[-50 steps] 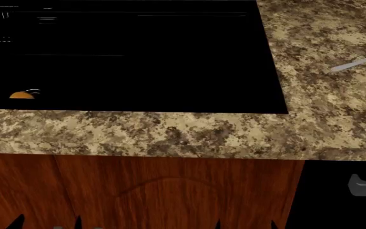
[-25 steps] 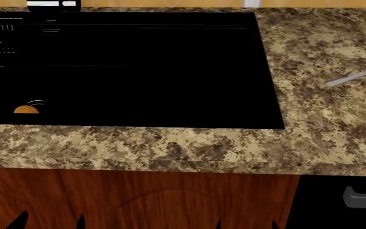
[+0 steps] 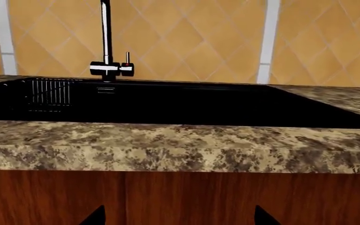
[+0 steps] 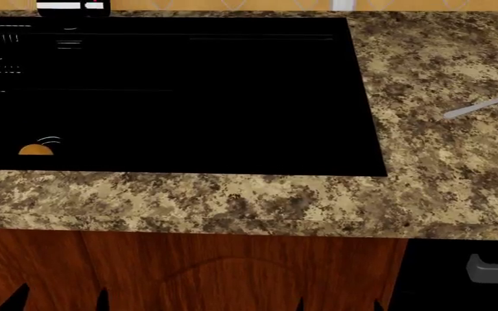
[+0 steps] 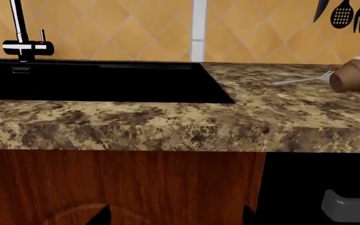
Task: Turn the sink spout to the right.
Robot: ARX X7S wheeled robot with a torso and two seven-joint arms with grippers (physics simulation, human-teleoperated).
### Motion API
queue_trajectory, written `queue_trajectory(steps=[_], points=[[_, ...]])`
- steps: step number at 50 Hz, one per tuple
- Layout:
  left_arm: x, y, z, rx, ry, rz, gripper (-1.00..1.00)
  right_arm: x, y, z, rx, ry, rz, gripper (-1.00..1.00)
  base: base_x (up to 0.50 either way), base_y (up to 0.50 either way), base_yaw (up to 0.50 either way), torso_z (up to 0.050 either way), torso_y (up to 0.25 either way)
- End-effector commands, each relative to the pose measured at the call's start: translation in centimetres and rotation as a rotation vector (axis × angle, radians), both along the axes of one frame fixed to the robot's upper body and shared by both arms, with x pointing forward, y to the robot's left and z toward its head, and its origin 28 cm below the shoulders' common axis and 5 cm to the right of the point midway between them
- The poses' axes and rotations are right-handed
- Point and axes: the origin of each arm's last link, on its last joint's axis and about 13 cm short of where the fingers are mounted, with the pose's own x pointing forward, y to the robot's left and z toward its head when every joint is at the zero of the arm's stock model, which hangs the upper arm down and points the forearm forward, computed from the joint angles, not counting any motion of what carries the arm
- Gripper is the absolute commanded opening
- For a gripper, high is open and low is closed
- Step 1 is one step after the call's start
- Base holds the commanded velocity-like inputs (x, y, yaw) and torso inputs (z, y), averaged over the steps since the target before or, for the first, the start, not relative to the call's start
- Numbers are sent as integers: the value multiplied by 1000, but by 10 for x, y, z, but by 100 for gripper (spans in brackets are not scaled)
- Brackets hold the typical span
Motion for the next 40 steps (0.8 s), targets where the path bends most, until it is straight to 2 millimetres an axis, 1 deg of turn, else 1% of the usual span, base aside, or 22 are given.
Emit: queue_trajectory(steps=[1, 2, 5, 11, 16, 18, 19, 22, 24, 25, 28, 29, 33, 34, 35, 40], points=[[-1, 3, 7, 95, -30, 89, 100, 1, -3, 20, 2, -29, -10, 100, 0, 0, 0, 0, 0], [-1, 2, 9, 48, -33, 79, 100, 3, -4, 21, -14, -38, -14, 100, 0, 0, 0, 0, 0], [0, 3, 13, 71, -52, 89, 100, 3, -4, 28, -19, -50, -9, 100, 0, 0, 0, 0, 0], [-1, 2, 25, 54, -83, 82, 100, 2, -4, 42, -20, -72, -3, 100, 0, 0, 0, 0, 0], [-3, 1, 35, 53, -104, 76, 100, 1, -3, 48, -25, -90, 3, 100, 0, 0, 0, 0, 0], [-1, 0, 37, 46, -101, 85, 100, 3, -4, 45, -31, -93, -4, 100, 0, 0, 0, 0, 0], [0, -1, 44, 31, -120, 82, 100, 0, -5, 50, -21, -102, -7, 100, 0, 0, 0, 0, 0], [3, 1, 48, 48, -135, 85, 100, 0, -6, 54, -33, -113, -2, 100, 0, 0, 0, 0, 0], [4, 3, 54, 43, -152, 95, 100, 1, -8, 57, -39, -120, -10, 100, 0, 0, 0, 0, 0], [5, 5, 60, 42, -165, 96, 100, 1, -10, 62, -53, -132, -13, 100, 0, 0, 0, 0, 0], [5, 6, 70, 57, -184, 98, 100, 2, -14, 71, -64, -151, -20, 100, 0, 0, 0, 0, 0], [5, 8, 75, 60, -197, 101, 100, 2, -18, 77, -67, -166, -34, 100, 0, 0, 0, 0, 0], [7, 11, 83, 67, -211, 111, 100, 3, -24, 88, -85, -190, -53, 100, 0, 0, 0, 0, 0], [7, 13, 88, -10, -207, 122, 100, 3, -27, 93, -84, -214, -81, 100, 0, 0, 0, 0, 0], [8, 15, 92, -29, -211, 133, 100, 2, -29, 97, -82, -221, -87, 100, 0, 0, 0, 0, 0], [11, 21, 101, -4, -227, 148, 100, 3, -37, 108, -103, -235, -110, 100, 0, 0, 0, 0, 0]])
